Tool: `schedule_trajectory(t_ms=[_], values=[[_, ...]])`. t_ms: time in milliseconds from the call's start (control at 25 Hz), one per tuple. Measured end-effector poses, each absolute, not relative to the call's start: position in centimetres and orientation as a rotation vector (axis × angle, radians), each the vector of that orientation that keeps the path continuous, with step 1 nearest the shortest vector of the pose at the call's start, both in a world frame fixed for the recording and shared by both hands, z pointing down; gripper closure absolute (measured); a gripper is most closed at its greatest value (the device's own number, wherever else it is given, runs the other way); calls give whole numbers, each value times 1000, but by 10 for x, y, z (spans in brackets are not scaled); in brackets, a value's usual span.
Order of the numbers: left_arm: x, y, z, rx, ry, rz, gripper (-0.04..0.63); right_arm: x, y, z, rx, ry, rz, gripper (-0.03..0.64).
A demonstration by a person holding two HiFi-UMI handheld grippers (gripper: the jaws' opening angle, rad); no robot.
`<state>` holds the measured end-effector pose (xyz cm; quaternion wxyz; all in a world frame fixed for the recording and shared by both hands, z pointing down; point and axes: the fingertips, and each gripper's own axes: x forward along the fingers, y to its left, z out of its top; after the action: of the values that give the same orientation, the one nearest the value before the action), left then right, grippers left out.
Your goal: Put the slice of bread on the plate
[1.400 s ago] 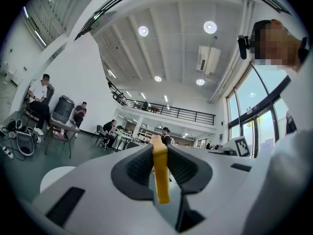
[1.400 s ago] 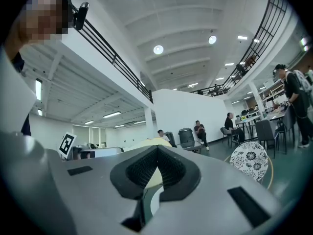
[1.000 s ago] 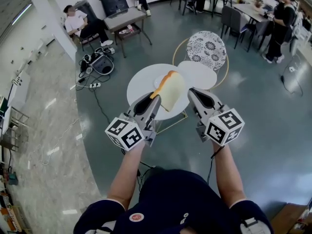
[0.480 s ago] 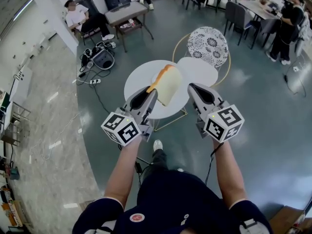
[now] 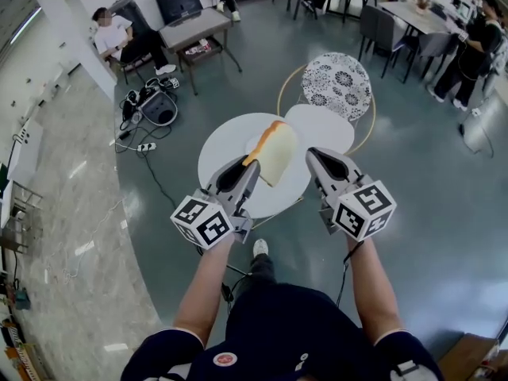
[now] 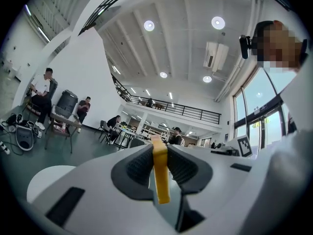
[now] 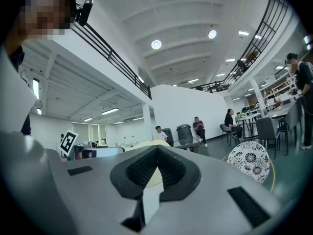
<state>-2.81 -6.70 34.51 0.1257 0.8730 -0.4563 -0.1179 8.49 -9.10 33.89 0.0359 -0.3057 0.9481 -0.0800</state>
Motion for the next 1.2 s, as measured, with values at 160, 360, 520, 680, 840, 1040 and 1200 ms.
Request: schedule_trajectory(t_ms=[160,360,520,680,840,1040,1200], values=[[-49,-96,355,2529,-1290,-345,508,66,-119,345,-980,2918,-262,611],[-76,-134,366,2515,-1232,-347,508,39,-155,352,-1038,2928,-290,611],[-98,-163,377,2503,-1180,-348,508,18,-184,361,-1083,2927,-323,611],[-121,-187,385,2495,-1130,-348,508,-5,-205,370,-1121,2926,-352,611],[-138,-208,392,2484,-1085,-352,508,-21,-225,380,-1169,2925,-374,611],[-149,-231,399,2478,-1047,-350,508,-31,-247,388,-1207,2925,-403,611],[-150,-235,408,2466,-1031,-349,508,-33,-249,398,-1217,2932,-433,611]])
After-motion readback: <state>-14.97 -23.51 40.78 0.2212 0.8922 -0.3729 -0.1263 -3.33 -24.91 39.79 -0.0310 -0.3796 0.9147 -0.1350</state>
